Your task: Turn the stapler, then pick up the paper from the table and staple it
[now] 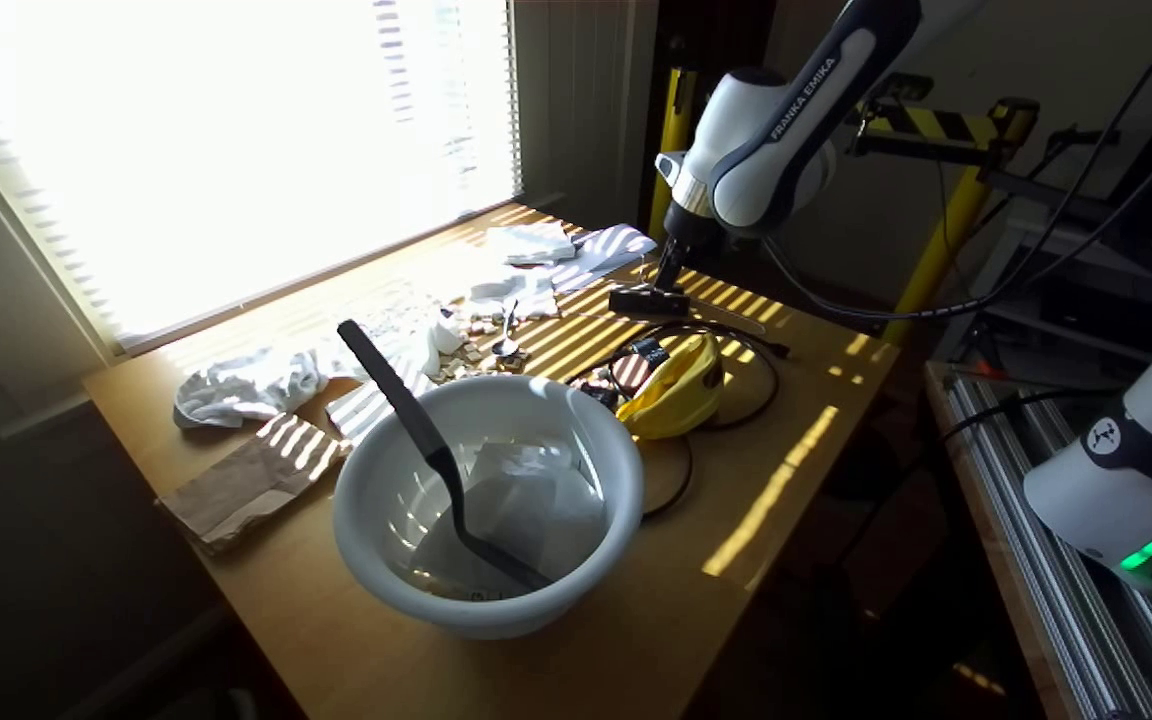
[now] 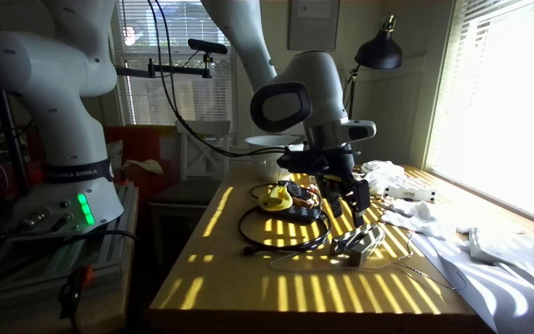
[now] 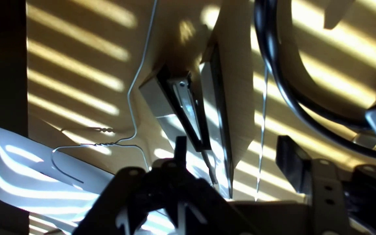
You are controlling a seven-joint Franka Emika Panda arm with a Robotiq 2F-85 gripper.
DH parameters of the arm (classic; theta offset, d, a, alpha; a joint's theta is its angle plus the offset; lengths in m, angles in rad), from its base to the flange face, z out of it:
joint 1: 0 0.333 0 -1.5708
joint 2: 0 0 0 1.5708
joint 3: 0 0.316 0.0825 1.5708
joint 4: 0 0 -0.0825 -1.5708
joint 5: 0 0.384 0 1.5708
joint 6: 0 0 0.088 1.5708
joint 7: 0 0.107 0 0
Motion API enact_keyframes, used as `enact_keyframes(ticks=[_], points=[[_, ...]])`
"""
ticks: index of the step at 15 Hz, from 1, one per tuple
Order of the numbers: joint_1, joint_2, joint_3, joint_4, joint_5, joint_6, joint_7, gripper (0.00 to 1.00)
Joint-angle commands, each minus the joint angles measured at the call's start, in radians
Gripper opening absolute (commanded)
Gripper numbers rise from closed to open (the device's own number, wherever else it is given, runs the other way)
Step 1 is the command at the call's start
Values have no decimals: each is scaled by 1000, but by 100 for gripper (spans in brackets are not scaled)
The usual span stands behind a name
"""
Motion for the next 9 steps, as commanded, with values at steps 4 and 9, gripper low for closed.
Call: enact_keyframes(ticks=[4,9], points=[[-57,-20,29,-1,33,-110,-23,100],[-59,-10,23,7,55,-172,-31,97]])
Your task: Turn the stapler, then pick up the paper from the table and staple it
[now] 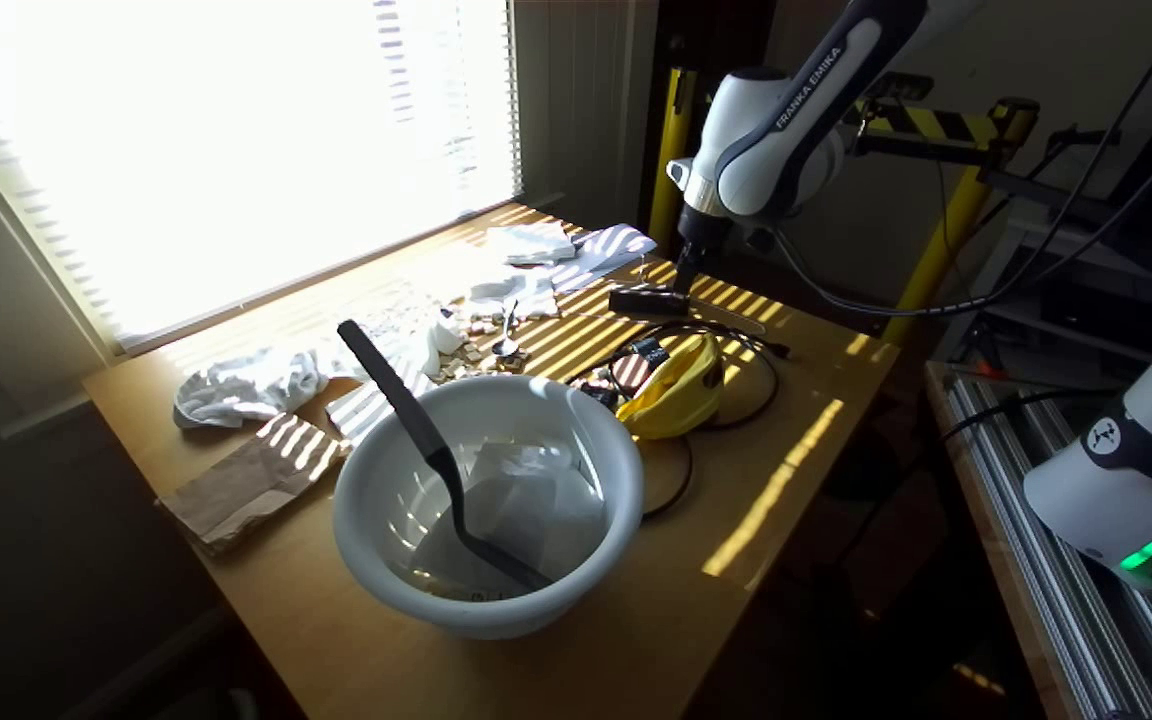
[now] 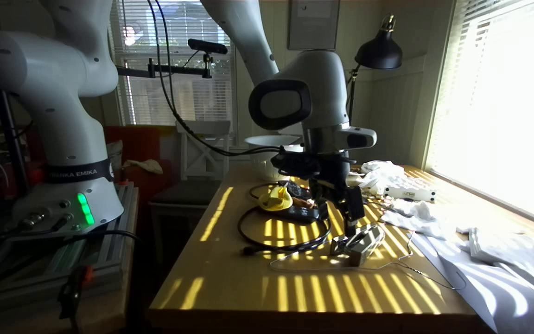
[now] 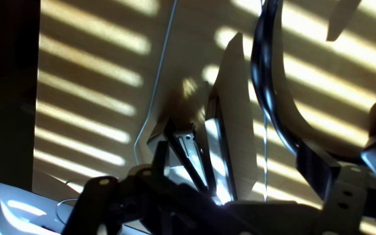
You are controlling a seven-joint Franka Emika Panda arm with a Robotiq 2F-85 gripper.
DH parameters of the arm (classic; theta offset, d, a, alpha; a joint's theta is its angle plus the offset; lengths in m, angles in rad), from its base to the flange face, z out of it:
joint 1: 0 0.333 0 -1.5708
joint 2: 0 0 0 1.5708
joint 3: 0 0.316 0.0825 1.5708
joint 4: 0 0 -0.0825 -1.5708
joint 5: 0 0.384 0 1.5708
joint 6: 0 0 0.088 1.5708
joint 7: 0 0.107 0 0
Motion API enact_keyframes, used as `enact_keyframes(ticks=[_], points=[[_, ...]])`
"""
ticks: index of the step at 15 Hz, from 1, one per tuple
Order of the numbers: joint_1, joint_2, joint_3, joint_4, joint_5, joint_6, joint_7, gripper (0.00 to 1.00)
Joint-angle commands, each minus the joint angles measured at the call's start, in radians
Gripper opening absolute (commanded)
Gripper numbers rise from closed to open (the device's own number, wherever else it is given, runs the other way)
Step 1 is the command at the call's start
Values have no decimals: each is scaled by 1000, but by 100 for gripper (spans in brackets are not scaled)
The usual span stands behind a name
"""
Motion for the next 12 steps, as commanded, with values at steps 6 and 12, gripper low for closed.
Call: enact_keyframes(ticks=[6,12], points=[[-69,33,77,28,129,-67,-109,90],[-97,62,107,50,145,-66,-134,83]])
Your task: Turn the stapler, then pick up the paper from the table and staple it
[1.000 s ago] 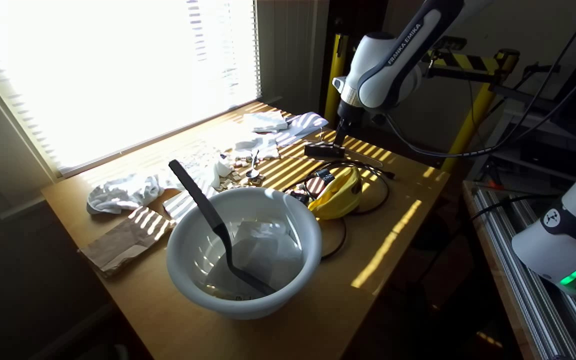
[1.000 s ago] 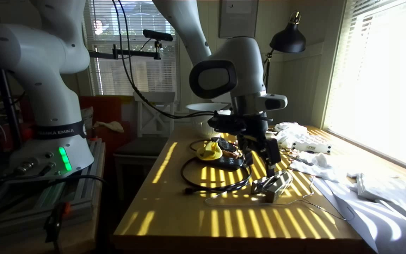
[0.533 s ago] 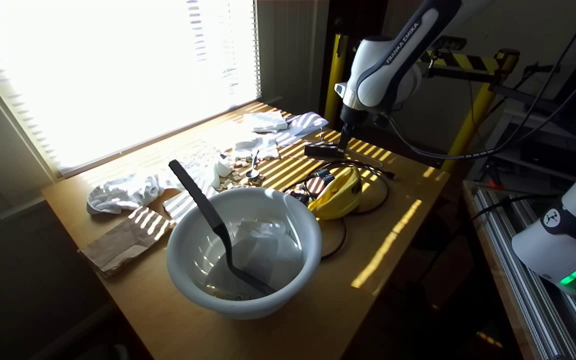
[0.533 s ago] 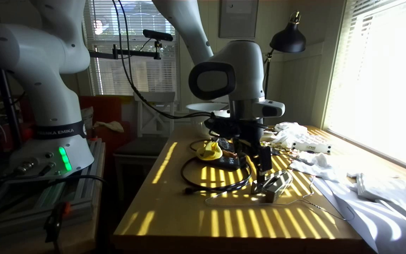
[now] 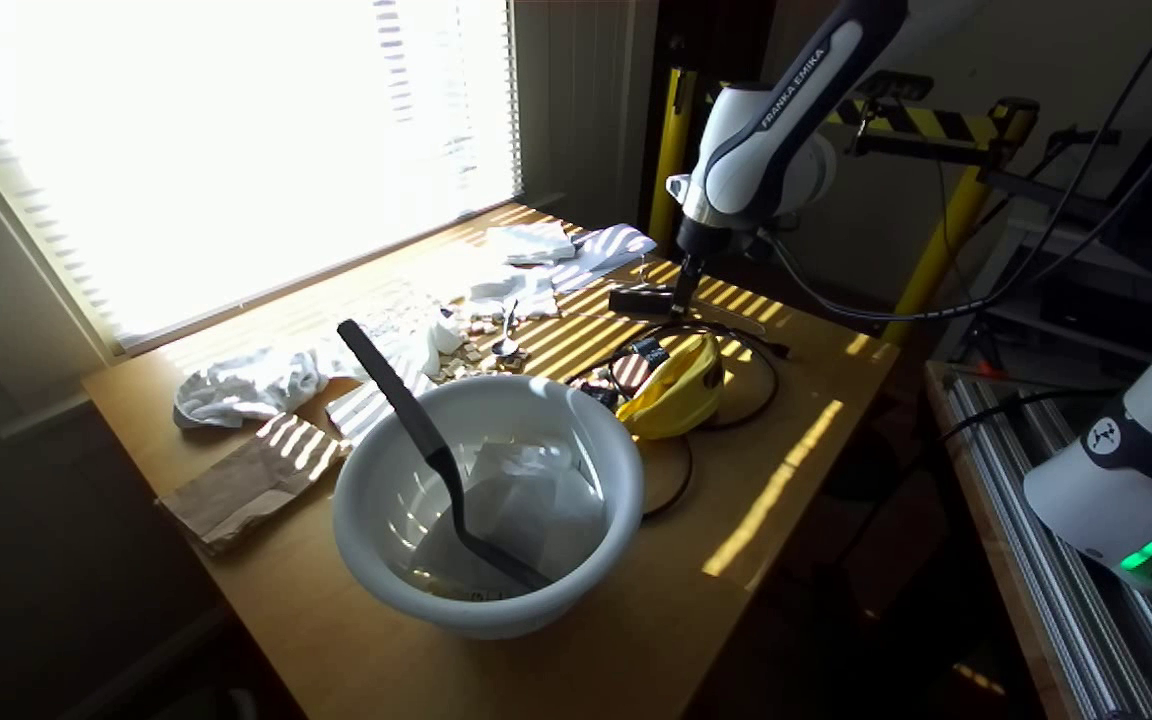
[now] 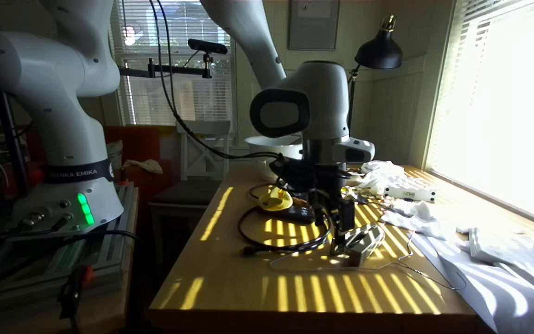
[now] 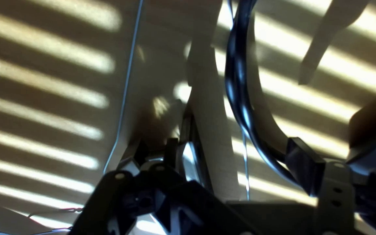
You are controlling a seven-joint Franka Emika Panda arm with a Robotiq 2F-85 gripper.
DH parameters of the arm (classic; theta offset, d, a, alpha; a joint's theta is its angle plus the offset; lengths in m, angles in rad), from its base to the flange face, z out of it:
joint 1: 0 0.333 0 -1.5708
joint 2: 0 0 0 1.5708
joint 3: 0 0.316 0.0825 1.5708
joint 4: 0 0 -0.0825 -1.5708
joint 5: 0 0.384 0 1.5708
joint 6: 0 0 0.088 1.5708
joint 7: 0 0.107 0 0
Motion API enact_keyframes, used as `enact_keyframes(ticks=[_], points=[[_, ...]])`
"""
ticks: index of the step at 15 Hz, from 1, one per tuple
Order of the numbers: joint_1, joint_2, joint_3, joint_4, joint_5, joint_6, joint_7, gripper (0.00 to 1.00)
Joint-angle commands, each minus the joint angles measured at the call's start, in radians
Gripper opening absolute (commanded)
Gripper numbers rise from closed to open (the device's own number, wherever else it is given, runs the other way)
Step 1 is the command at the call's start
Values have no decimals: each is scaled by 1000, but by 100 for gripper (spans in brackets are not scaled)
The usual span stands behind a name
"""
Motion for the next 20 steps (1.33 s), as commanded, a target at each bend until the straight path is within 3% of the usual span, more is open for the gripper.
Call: enact_keyframes(ticks=[1,2,5,11,14,16,20], points=[[-30,28,28,34,26,-21,-39,79],[-35,32,32,37,26,-19,-42,62],[-39,38,35,49,22,-16,-41,47],[-32,43,25,68,12,-8,-32,3],[-17,52,9,69,-3,4,-22,3],[23,53,-35,54,-44,71,-1,3],[187,69,-222,12,-215,313,55,3]])
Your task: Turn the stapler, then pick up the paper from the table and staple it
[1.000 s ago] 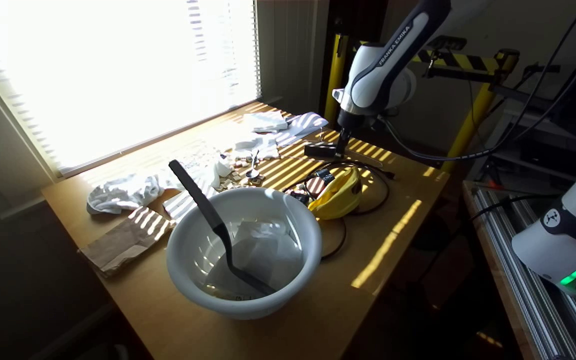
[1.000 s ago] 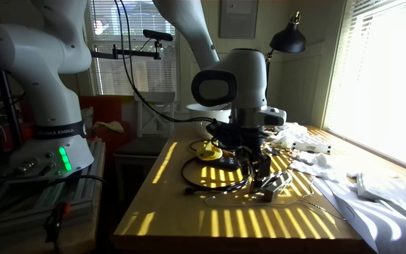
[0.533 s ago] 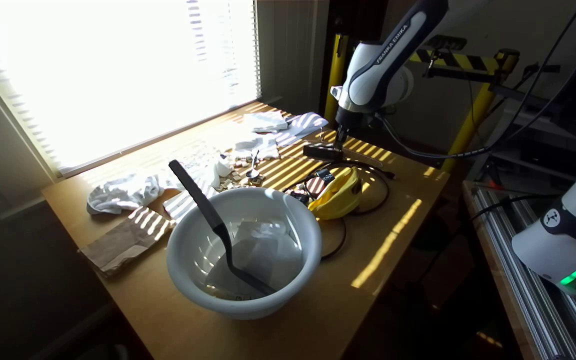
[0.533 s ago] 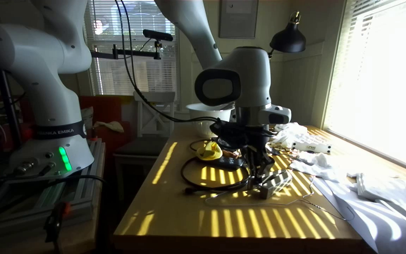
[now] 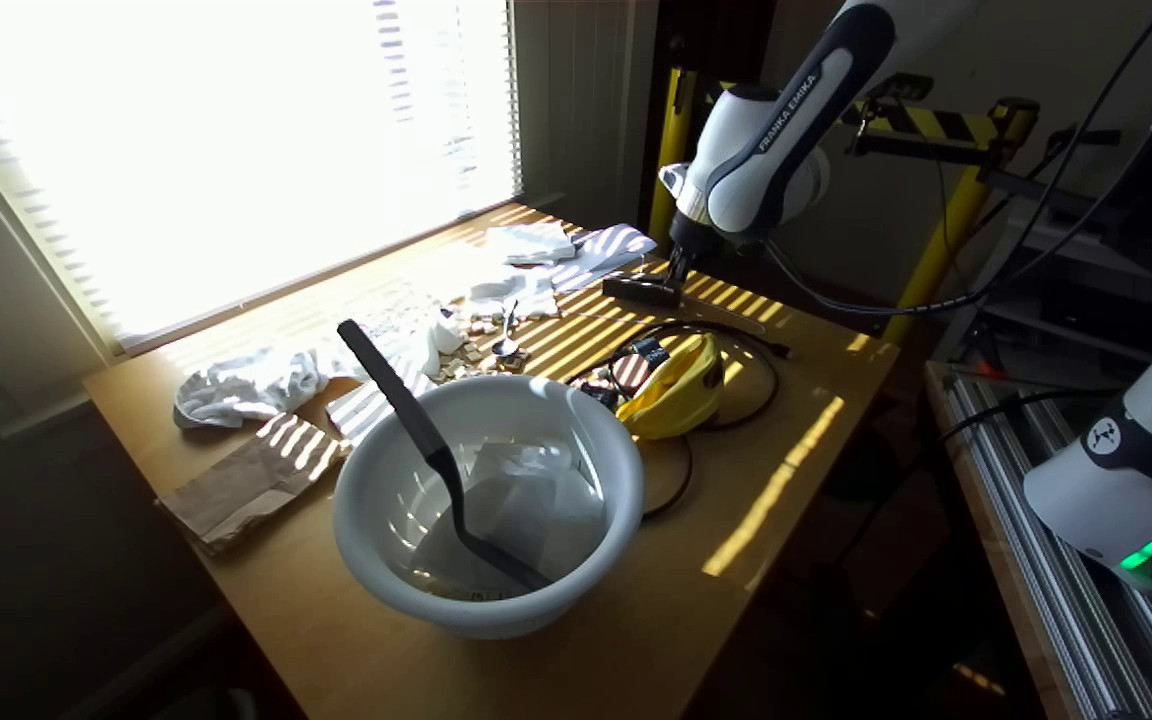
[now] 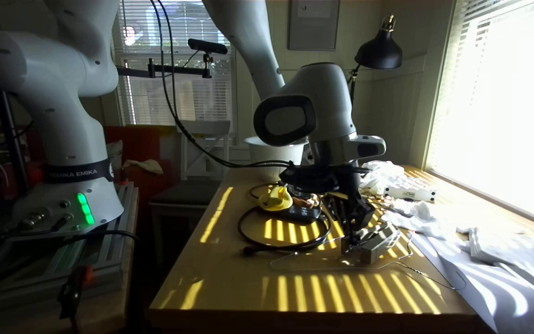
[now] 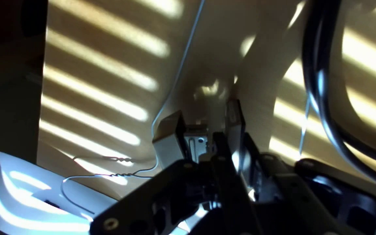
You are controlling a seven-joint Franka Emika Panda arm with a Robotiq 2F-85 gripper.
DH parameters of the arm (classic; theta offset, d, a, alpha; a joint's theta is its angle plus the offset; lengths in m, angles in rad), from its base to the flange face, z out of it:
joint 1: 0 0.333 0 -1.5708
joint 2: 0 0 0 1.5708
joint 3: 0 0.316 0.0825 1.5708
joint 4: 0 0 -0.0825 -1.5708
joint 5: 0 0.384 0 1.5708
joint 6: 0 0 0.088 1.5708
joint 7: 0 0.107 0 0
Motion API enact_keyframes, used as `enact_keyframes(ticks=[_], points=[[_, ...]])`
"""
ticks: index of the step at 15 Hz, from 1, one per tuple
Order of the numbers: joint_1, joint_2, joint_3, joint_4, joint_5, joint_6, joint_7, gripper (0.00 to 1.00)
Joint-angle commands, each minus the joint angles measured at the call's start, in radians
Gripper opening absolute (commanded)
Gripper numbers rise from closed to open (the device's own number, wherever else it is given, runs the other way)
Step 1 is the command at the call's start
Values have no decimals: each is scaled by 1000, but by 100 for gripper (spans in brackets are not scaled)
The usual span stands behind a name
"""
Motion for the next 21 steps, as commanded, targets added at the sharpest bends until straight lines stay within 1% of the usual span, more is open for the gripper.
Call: enact_keyframes(ticks=[1,3,4,6,7,8,12,15,17,19,20,21], points=[[163,31,-183,-27,-141,193,67,3],[292,82,-328,-31,-188,316,88,3],[361,117,-402,-30,-187,377,87,3],[495,204,-537,-30,-132,503,61,3],[552,250,-590,-31,-93,561,42,3],[598,293,-629,-32,-52,616,25,3],[648,361,-634,-42,21,653,41,3],[669,404,-628,-40,67,683,49,3],[673,408,-623,-40,80,684,49,3],[667,393,-612,-48,74,659,53,3],[657,374,-602,-52,59,629,57,22],[647,357,-593,-54,43,603,61,39]])
